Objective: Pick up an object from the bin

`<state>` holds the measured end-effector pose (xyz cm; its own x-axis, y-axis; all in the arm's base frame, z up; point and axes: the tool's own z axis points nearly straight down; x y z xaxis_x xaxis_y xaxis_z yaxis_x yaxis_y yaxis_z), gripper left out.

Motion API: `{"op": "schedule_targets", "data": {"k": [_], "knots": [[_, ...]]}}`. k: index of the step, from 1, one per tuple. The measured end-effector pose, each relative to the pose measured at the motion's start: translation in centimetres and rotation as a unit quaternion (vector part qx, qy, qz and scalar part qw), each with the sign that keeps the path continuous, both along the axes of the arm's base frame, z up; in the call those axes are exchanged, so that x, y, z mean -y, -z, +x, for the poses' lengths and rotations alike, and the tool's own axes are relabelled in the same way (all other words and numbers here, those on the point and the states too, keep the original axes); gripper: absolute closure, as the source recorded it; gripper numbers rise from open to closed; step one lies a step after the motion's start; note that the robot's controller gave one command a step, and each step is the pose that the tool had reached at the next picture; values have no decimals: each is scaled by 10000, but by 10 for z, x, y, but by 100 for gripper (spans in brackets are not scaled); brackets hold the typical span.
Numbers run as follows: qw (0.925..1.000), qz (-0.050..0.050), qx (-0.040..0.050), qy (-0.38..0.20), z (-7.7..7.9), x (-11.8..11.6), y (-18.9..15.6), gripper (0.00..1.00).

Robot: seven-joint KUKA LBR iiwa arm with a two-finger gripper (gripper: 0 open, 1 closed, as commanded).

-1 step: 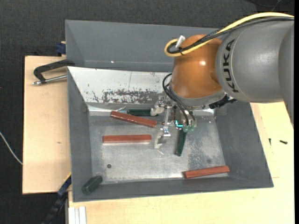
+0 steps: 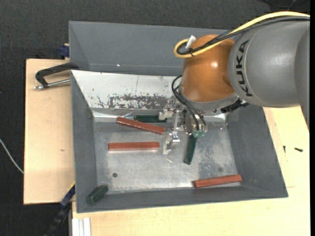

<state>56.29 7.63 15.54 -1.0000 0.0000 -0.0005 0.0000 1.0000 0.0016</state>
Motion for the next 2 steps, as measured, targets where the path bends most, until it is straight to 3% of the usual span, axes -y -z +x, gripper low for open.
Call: {"op": "schedule_targets", "data": {"k": [1,2], "knots": [[10000,13,-13,-44,-2,-9,77,100],[10000,13,-12,-44,-2,-9,77,100]]}}
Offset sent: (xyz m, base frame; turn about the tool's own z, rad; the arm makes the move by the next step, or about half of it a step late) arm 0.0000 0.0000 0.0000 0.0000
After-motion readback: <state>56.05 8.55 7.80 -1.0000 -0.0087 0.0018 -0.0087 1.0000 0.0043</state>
